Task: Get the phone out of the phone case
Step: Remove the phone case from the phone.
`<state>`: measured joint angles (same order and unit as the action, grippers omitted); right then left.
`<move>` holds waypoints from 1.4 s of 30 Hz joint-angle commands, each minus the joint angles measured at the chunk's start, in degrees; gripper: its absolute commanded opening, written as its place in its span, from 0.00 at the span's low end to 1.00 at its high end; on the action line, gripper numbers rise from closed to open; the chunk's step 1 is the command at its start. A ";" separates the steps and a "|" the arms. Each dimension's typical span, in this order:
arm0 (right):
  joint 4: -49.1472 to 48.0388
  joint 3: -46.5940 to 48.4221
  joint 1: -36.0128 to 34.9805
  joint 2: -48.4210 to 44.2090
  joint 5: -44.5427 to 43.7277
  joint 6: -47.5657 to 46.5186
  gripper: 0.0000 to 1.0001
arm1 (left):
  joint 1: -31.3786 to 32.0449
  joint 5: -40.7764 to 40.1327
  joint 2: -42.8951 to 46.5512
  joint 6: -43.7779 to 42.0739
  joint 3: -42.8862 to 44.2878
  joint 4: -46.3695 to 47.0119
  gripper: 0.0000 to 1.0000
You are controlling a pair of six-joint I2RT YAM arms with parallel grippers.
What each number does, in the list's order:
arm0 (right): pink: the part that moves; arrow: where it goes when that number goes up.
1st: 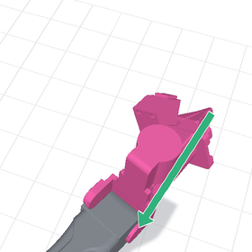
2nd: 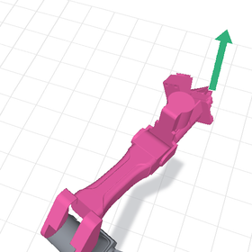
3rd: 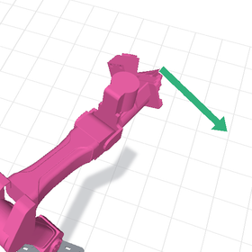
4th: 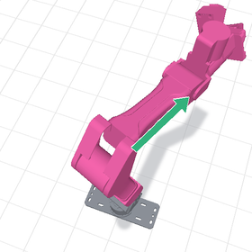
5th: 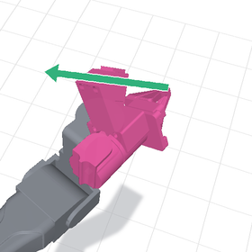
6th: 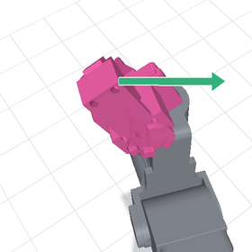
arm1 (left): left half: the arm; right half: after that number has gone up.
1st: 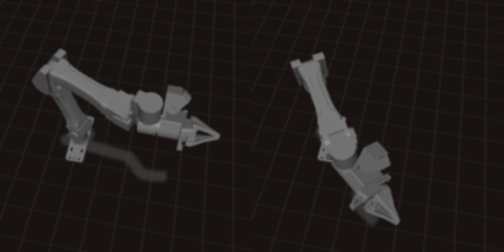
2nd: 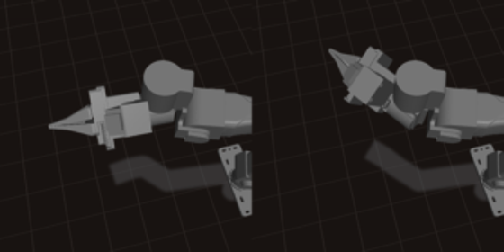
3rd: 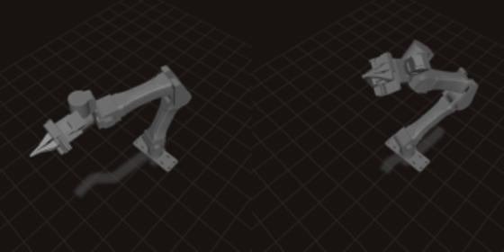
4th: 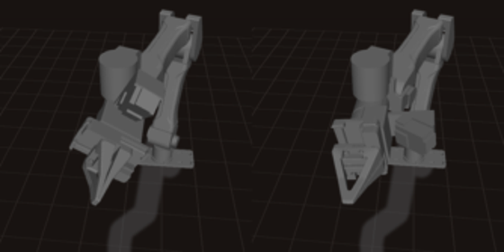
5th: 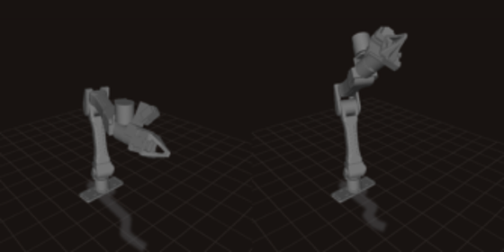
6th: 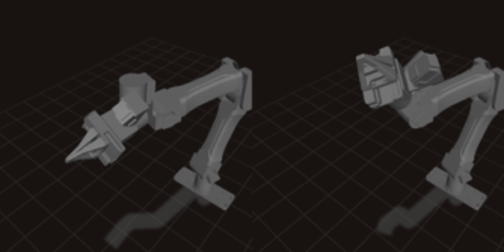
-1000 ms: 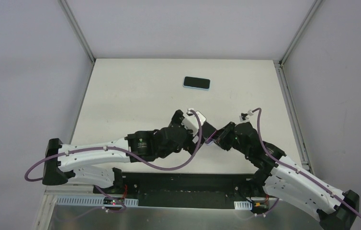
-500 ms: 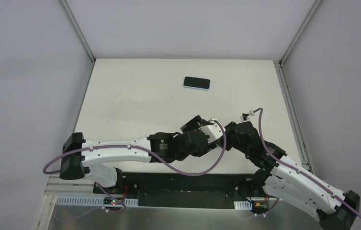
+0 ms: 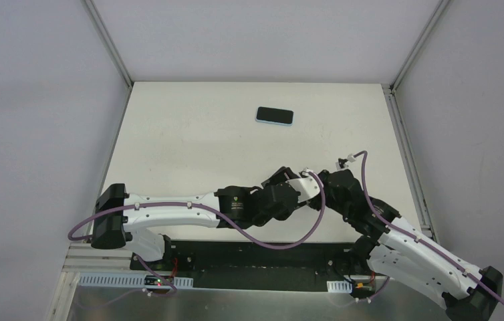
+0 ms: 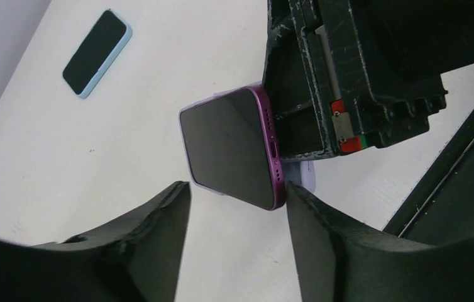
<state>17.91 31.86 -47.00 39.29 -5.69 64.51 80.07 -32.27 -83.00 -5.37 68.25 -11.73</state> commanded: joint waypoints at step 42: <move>2.83 3.29 -0.14 -2.20 -10.82 -1.42 0.00 | 4.23 -2.47 8.62 -4.97 4.39 0.81 0.00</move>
<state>21.89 33.76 -47.44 36.88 -12.47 63.59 82.02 -36.10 -78.61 -10.04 70.72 -13.98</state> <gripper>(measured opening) 0.150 0.059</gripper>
